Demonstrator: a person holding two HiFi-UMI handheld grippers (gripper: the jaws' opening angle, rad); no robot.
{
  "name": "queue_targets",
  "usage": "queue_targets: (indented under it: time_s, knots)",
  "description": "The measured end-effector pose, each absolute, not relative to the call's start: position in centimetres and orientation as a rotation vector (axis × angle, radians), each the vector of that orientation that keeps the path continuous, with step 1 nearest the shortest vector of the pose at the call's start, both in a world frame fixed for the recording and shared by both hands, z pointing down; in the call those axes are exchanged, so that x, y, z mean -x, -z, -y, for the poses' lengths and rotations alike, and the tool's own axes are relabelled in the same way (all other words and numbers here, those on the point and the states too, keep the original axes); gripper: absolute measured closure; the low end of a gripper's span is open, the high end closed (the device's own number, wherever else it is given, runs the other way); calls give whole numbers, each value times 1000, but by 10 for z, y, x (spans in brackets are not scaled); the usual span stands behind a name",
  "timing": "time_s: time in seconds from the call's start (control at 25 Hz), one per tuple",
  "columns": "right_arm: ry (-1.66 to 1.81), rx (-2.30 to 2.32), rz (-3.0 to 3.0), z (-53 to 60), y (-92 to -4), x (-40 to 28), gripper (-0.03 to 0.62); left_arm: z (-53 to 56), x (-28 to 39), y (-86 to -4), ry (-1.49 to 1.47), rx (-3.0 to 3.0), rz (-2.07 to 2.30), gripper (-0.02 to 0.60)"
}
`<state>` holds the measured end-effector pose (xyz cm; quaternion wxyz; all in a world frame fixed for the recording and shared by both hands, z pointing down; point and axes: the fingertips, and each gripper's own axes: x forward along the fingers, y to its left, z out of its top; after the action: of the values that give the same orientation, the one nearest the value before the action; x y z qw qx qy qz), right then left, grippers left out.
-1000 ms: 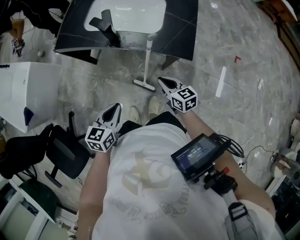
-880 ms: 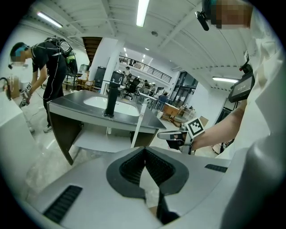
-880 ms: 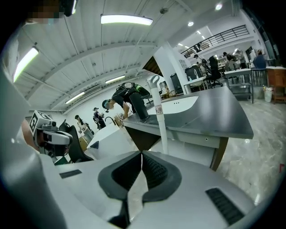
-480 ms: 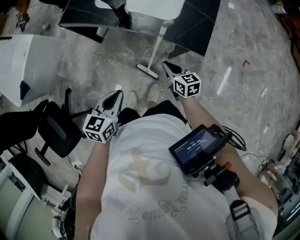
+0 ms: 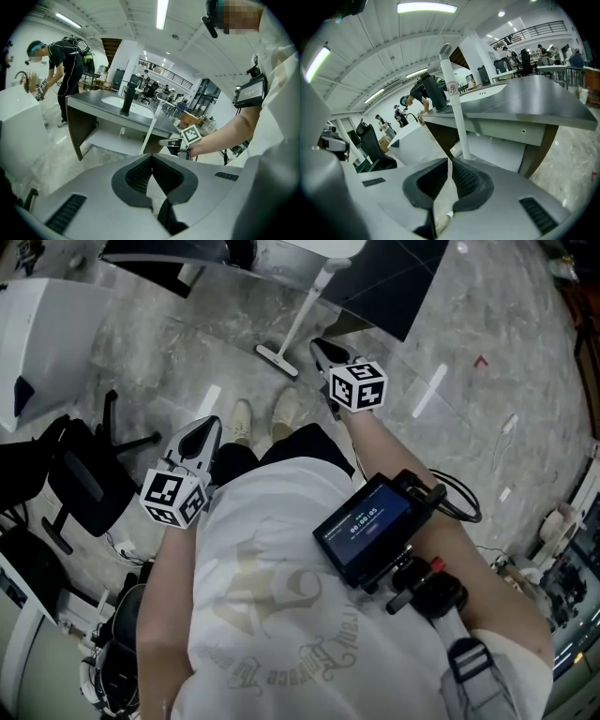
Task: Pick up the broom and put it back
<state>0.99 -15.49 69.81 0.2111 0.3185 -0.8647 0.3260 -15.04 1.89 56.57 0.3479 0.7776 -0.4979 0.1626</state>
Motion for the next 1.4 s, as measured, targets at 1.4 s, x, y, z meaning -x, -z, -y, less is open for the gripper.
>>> queue_targets:
  time_s: [1.4]
  knots:
    - [-860, -939, 2273, 230, -752, 12, 477, -100, 171, -570, -348, -1771, 1493, 569]
